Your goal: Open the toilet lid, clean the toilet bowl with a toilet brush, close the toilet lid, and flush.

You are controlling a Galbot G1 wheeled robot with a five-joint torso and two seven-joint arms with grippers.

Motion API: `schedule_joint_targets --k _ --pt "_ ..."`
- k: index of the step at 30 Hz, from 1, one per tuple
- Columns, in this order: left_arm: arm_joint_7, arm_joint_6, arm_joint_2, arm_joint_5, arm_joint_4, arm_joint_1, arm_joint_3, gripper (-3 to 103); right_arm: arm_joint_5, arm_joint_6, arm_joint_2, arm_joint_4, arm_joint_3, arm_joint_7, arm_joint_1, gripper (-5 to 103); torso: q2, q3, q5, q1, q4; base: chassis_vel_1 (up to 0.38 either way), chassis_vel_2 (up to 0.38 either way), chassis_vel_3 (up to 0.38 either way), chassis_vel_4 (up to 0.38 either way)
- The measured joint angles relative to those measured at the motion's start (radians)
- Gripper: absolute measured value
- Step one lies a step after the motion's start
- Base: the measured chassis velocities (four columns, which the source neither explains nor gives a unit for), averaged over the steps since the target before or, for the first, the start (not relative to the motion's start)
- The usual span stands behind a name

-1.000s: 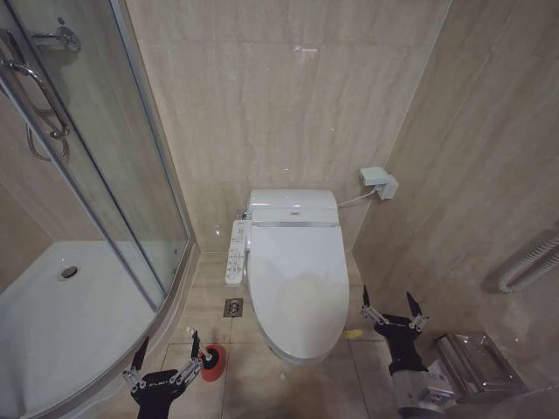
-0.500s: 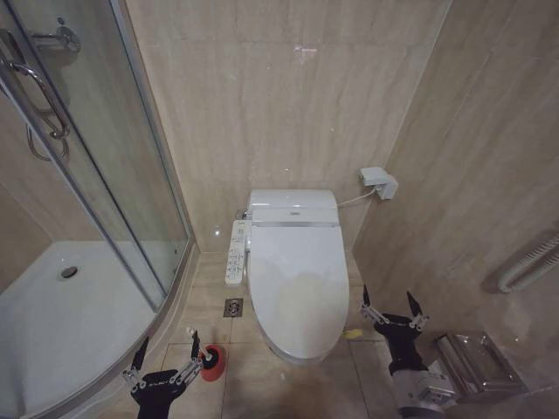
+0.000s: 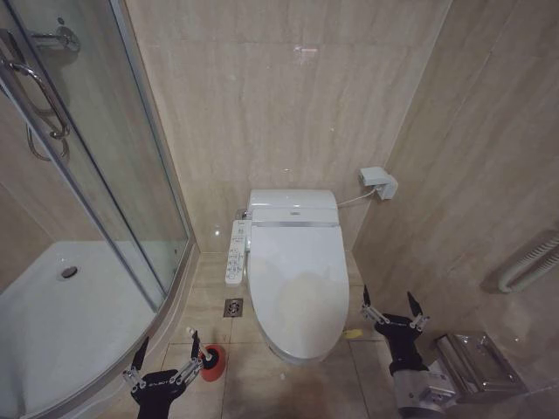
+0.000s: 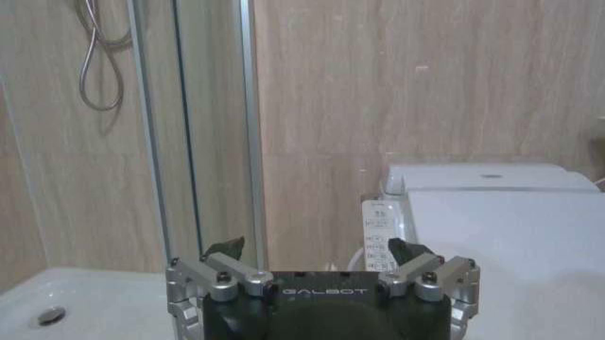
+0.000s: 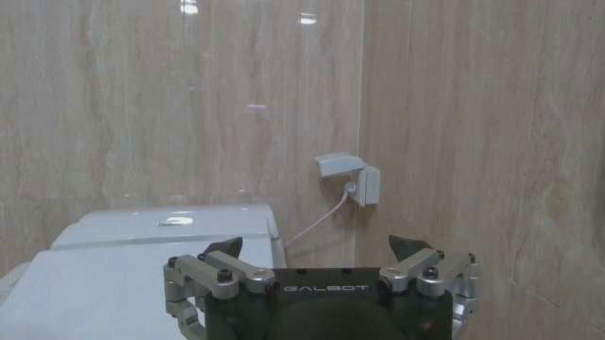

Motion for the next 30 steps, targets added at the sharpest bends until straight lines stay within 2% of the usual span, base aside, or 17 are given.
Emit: schedule_joint_targets --k 30 --pt "0.0 0.0 0.0 0.0 0.0 0.0 0.0 99 0.001 0.0 0.0 0.0 0.001 0.0 0.0 100 0.0 0.0 0.0 0.0 0.0 0.0 0.0 0.0 0.0"
